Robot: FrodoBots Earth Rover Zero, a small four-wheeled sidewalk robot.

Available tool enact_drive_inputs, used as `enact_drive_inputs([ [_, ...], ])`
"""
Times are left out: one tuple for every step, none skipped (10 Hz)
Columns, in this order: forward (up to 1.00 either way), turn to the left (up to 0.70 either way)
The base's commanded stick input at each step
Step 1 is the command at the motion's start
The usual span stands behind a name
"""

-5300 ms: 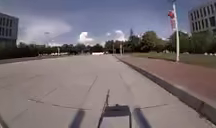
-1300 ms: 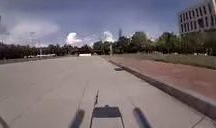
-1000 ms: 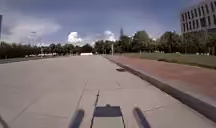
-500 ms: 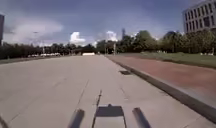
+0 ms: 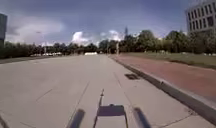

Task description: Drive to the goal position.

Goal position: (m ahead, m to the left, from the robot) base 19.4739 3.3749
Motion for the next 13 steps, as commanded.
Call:
enact_drive_inputs([
  [1.0,-0.02],
  [1.0,-0.02],
  [1.0,-0.02],
  [1.0,-0.02],
  [1.0,-0.02],
  [1.0,0.27],
  [1.0,0.29],
  [1.0,0.24],
  [1.0,-0.02],
  [1.0,-0.02],
  [1.0,-0.02],
  [1.0,-0.02],
  [1.0,-0.02],
])
